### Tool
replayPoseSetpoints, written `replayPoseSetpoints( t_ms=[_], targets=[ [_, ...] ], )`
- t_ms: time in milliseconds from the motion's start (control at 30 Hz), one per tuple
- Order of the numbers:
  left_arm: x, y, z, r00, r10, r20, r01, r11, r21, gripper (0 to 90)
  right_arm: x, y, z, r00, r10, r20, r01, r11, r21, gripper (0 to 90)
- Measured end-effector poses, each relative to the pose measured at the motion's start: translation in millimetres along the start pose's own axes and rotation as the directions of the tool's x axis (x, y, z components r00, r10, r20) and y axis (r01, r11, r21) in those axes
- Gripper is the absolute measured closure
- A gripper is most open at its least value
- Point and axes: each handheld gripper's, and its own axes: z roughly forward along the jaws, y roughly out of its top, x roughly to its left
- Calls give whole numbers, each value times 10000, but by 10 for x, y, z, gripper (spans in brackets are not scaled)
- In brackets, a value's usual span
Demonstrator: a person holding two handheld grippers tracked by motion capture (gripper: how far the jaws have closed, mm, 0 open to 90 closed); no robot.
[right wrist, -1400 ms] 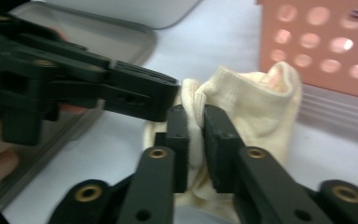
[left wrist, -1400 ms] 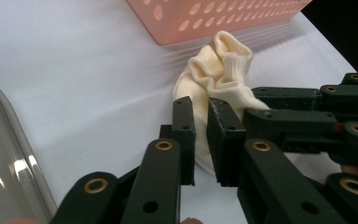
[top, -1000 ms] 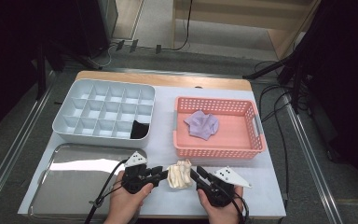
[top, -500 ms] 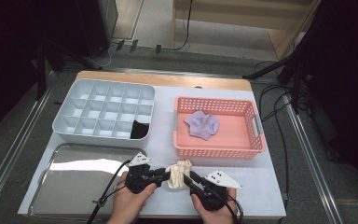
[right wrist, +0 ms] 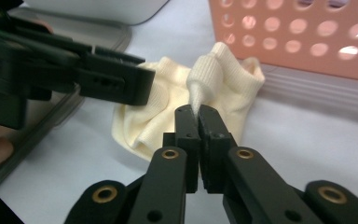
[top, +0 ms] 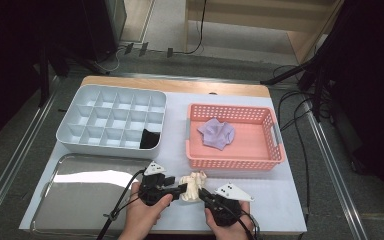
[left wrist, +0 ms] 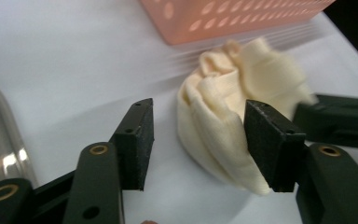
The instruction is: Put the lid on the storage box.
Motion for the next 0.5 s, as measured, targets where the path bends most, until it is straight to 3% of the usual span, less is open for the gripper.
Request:
replayPoseSetpoints(
  t_ms=[67,133,300,367,400,433,467,500],
  targets=[
    [4,-7,24,9999,82,-105,-80,9999,138,516,-46,17,-38,9995,246,190,-244,9996,-128,886],
    [5,-5,28,9999,67,-80,-65,9998,201,620,-118,26,-77,9975,531,457,-519,9983,-261,888],
    [-11,-11,42,9996,203,-190,-200,9996,187,656,-380,47,-238,9868,1275,998,-1197,9895,-809,889],
    [-18,-11,44,9996,196,-195,-193,9997,152,637,-383,58,-276,9903,1314,453,-1263,9869,-1006,887],
    [-27,-12,46,9996,225,-197,-222,9997,142,637,-383,58,-276,9903,1314,453,-1263,9869,-1006,887],
    [-37,-13,50,9995,248,-218,-245,9996,138,630,-349,65,-283,9931,1150,219,-1120,9876,-1102,886],
    [-41,-12,50,9992,325,-236,-320,9993,190,628,-212,85,-269,9977,555,-398,-601,9902,-1259,885],
    [-45,-12,52,9992,314,-240,-309,9993,196,632,-155,91,-256,9981,327,-514,-388,9916,-1235,885]
  ],
)
